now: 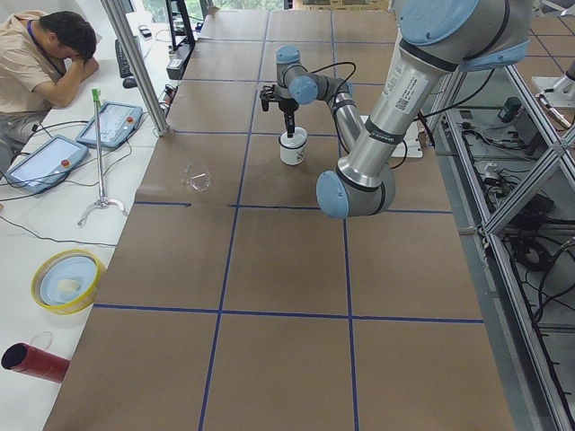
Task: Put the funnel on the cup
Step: 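Move the left gripper over the white mug and grasp its lid knob, then lift the white lid off the mug and lower it beside the mug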
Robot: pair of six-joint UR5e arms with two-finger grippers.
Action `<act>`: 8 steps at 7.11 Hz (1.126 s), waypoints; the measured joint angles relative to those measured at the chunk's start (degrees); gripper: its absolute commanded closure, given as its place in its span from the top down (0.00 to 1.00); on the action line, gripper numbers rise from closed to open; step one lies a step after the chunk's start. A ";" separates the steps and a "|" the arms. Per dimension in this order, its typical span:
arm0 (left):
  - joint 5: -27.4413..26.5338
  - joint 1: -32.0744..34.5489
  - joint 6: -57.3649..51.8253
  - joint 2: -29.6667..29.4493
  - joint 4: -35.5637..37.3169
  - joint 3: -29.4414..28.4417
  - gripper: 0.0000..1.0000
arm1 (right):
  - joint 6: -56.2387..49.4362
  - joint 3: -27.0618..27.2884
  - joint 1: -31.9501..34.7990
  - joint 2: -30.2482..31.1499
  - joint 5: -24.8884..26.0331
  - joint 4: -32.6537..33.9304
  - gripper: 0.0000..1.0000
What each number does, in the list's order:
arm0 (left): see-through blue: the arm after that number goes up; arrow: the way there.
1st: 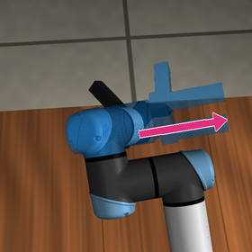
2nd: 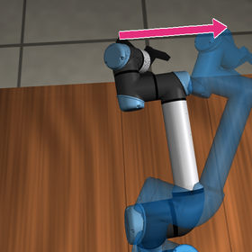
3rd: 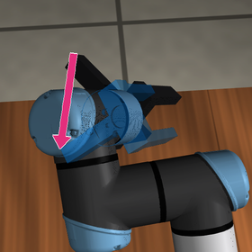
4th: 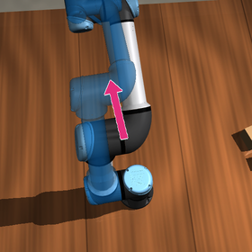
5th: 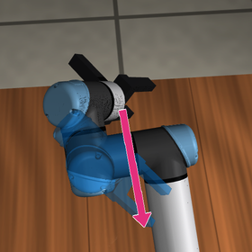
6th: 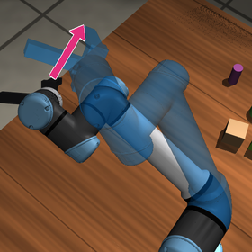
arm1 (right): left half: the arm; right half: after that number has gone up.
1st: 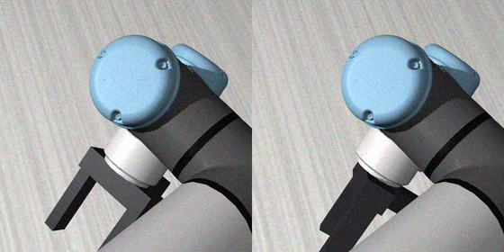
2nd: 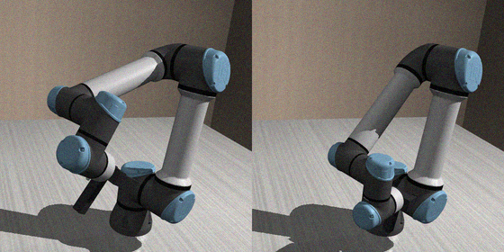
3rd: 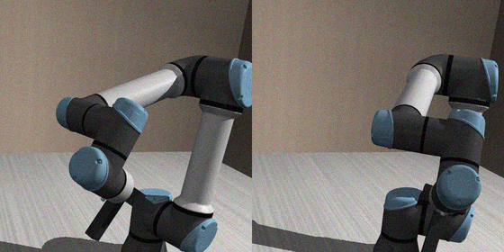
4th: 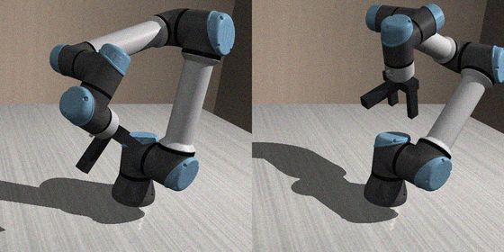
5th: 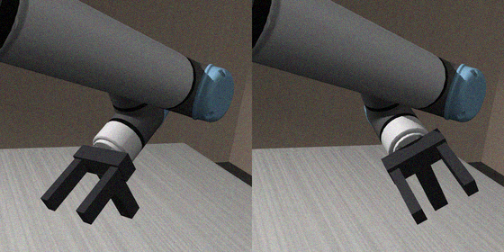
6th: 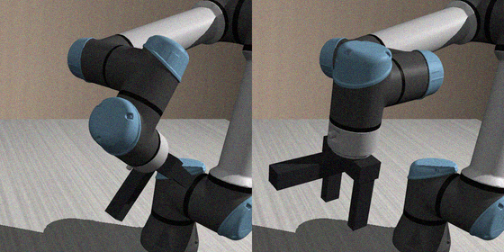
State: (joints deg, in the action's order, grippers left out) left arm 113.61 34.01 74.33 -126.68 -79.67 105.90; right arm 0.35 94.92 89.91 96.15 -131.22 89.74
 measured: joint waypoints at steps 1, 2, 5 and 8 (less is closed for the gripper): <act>0.02 -0.04 -0.04 -0.03 -0.02 0.01 0.56 | 0.00 0.00 0.00 0.00 0.00 0.00 1.00; 0.03 -0.06 -0.06 -0.07 -0.04 0.01 0.55 | 0.00 0.00 0.00 0.00 0.00 0.00 1.00; 0.03 -0.14 -0.07 -0.09 -0.05 0.00 0.00 | 0.00 0.00 0.00 0.00 0.00 0.00 1.00; 0.03 -0.03 -0.18 -0.04 0.34 0.91 0.00 | 0.00 0.00 0.00 0.00 0.00 0.00 1.00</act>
State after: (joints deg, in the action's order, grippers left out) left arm 113.65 33.98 74.15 -126.72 -79.33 106.80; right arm 0.35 94.92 89.91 96.15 -131.22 89.74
